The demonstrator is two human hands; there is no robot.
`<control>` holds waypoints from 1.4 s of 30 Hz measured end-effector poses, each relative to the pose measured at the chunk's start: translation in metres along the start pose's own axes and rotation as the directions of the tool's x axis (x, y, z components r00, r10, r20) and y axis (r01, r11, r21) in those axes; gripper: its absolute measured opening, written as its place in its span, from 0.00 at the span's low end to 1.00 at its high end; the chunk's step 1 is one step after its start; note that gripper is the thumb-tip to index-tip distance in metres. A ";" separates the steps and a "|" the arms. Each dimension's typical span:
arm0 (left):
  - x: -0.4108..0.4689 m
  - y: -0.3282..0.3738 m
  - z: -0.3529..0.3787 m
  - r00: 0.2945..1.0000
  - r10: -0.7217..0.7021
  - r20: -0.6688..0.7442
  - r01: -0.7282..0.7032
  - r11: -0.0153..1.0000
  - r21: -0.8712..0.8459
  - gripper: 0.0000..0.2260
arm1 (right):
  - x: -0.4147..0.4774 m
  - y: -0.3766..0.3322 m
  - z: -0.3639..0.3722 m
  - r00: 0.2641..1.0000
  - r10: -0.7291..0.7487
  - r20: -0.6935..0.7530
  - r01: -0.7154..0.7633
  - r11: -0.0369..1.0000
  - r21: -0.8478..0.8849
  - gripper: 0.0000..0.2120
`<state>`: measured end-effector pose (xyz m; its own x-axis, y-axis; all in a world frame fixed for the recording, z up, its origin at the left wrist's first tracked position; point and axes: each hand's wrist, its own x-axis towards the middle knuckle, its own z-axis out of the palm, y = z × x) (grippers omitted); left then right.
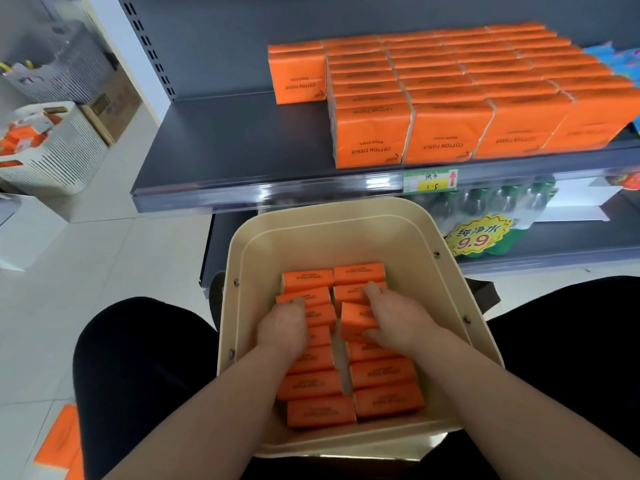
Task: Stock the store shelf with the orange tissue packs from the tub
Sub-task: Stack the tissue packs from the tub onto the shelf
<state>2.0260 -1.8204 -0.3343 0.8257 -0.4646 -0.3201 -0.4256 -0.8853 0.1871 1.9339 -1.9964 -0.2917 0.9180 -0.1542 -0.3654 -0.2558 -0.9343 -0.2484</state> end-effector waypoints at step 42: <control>-0.037 0.016 -0.052 0.992 0.059 0.111 -0.069 0.993 0.094 0.25 | -0.008 0.001 0.001 0.997 0.057 0.042 -0.056 0.998 -0.017 0.21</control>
<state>2.0077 -1.8162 -0.2710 0.7532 -0.5148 -0.4095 -0.5146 -0.8489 0.1208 1.9260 -1.9963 -0.2896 0.8884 -0.1934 -0.4163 -0.3019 -0.9294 -0.2125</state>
